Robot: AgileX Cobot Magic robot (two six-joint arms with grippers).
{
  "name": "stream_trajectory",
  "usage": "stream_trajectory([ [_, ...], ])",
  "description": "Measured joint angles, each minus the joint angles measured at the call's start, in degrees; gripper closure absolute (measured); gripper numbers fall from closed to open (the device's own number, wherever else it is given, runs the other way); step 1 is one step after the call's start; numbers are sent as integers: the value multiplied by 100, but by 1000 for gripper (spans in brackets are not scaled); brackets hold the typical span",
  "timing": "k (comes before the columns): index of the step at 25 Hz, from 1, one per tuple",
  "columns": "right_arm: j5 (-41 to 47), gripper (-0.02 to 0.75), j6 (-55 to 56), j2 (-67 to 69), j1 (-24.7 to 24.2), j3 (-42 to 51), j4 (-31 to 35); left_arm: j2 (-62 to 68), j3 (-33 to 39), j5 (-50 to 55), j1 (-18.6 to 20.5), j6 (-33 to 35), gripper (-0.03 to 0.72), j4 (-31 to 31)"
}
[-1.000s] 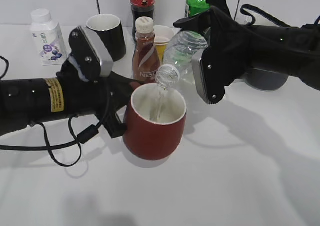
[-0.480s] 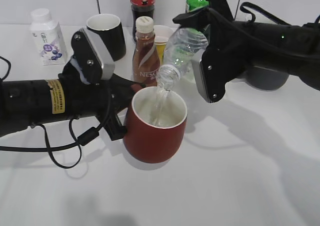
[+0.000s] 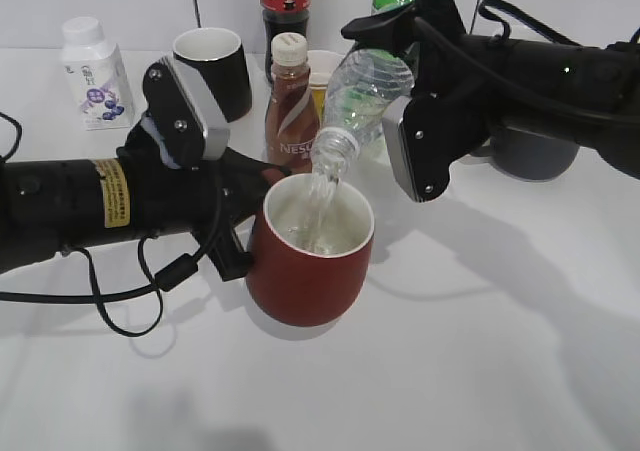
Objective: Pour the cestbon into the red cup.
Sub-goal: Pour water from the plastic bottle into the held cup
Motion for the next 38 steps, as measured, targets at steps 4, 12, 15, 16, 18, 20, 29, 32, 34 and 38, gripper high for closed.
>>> stream_trajectory([
  [4,-24,259,-189,0,0,0,187,0,0,6,0,0,645,11],
  [12,-29,259,-425,0,0,0,466,0,0,4,0,0,645,48],
  [15,-29,259,-433,0,0,0,471,0,0,-8,0,0,645,50],
  [16,-29,259,-441,0,0,0,471,0,0,-8,0,0,645,50],
  [18,-29,259,-440,0,0,0,471,0,0,-8,0,0,645,55],
  [20,-29,259,-444,0,0,-5,471,0,0,-8,0,0,645,55],
  [29,-24,259,-662,0,0,-28,471,0,0,-8,0,0,645,61],
  [32,-24,259,-667,-5,0,-33,471,0,0,-8,0,0,646,61],
  [34,-24,259,-667,-9,0,-33,471,0,0,-8,0,0,646,61],
  [38,111,259,-329,-16,0,-39,471,0,0,-19,0,0,646,56],
])
